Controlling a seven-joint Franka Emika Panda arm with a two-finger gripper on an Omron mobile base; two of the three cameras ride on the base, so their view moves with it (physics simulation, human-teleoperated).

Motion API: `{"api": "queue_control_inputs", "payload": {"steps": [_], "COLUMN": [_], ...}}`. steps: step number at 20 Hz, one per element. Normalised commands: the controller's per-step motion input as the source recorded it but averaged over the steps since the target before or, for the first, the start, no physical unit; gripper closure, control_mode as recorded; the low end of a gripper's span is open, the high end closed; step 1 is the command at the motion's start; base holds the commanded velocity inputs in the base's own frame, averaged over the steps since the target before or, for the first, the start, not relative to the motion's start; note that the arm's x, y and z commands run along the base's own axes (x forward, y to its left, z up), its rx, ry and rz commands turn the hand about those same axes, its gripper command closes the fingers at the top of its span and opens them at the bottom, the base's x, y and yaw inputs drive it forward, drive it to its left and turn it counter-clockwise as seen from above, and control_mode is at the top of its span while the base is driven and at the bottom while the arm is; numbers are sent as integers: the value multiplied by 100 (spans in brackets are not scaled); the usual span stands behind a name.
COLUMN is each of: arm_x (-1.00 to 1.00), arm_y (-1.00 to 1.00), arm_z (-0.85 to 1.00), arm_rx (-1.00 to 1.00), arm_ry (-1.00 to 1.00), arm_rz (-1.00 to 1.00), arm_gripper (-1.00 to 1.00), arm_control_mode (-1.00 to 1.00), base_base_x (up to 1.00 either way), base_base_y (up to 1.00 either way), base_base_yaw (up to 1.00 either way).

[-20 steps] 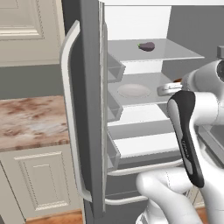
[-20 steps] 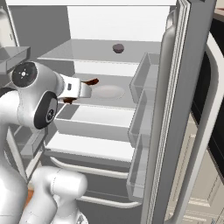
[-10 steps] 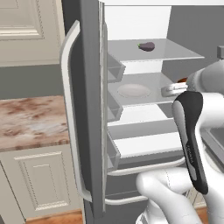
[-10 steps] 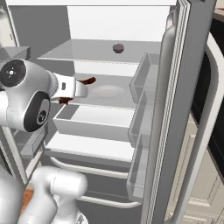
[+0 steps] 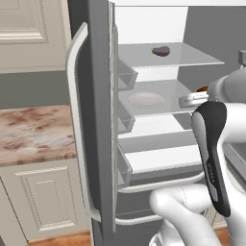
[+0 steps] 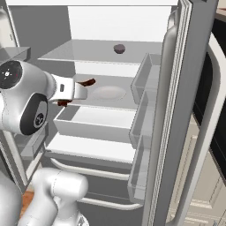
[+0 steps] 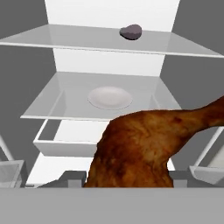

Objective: Transport the chicken drumstick from the fridge to the microwave and turn on the microwave.

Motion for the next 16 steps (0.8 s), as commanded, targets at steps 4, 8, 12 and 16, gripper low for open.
{"api": "queue_control_inputs", "payload": {"steps": [4,8,12,16], "arm_x": [-2,-22,-34,-26], "arm_y": [0,0,0,0], "arm_z": [0,0,0,0], "arm_rx": [0,0,0,0], "arm_ry": [0,0,-3,-2], "arm_rz": [0,0,0,0], "arm_gripper": [100,100,100,100], "arm_control_mode": [-100,-100,-100,-100], "base_base_x": [0,0,0,0], "base_base_y": [0,0,0,0], "base_base_yaw": [0,0,0,0]}}
